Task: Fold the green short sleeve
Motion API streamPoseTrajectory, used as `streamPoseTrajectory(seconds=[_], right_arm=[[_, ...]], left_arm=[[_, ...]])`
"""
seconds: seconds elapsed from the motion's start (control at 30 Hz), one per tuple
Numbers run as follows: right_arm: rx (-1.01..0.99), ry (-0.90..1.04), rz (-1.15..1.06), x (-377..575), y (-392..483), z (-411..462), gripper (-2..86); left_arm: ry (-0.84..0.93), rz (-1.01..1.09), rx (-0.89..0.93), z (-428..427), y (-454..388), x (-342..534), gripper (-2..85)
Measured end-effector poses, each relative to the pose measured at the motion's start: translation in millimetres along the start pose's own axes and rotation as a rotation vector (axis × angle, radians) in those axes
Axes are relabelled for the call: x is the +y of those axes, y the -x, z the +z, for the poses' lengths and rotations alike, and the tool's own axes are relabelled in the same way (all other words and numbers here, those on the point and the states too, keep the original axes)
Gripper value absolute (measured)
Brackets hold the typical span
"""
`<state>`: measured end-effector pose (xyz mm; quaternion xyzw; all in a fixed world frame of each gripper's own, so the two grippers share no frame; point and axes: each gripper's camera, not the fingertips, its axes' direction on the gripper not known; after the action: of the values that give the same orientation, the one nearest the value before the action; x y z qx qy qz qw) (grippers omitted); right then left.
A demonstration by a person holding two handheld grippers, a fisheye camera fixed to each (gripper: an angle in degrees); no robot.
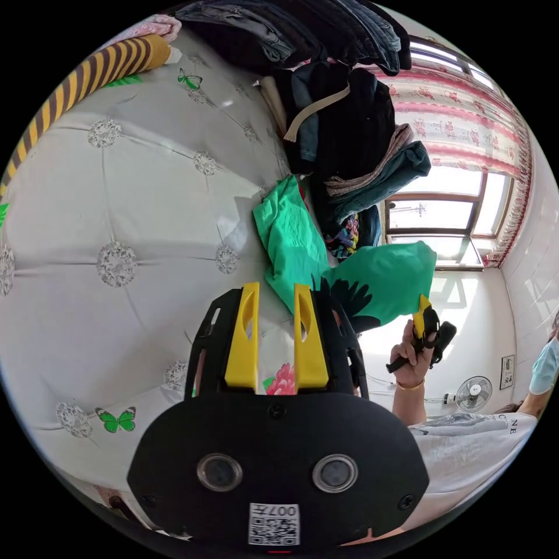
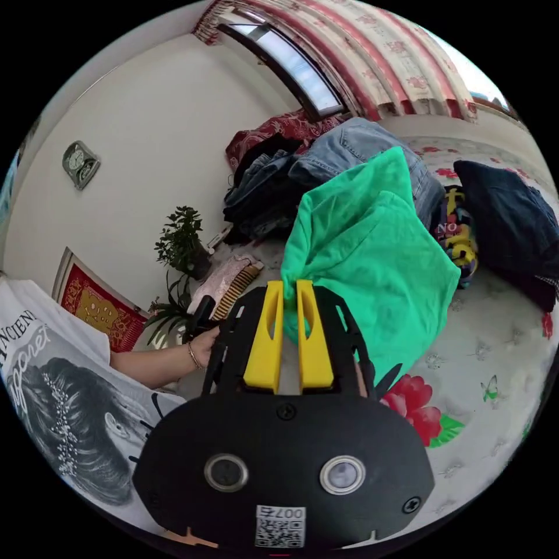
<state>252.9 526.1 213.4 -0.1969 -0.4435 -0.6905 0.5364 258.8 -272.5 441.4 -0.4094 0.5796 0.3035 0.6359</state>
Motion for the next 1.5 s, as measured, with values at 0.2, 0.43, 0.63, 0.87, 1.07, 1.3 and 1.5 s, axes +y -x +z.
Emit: streamPoseTrajectory(seconds=[0.2,0.43,0.63,0.87,1.07,1.3,1.5], right_arm=[[-0.123,0.205,0.117,12,-11,108,6.4],[0.072,0.125,0.525,72,-115,62,9.3],[-0.016,0.169,0.693,101,-153,99,11.1],[-0.127,0.155,0.7,94,-160,103,8.9],[-0.115,-0.013,0.595,79,-160,2,7.1],[0.132,-0.252,0.442,69,-142,-176,5.7],[0.532,-0.365,0.54,105,-151,-299,4.9]], left_arm=[[-0.016,0.005,0.027,-8,16,-2,9.9],[0.002,-0.02,0.104,4,45,-10,14.4],[0.154,0.073,0.176,53,41,-27,14.6],[0.228,0.264,0.112,82,-28,-9,6.6],[0.23,0.362,0.279,126,-116,30,6.6],[0.333,0.569,0.506,246,-267,69,6.2],[0.503,0.751,0.463,381,-378,134,8.0]])
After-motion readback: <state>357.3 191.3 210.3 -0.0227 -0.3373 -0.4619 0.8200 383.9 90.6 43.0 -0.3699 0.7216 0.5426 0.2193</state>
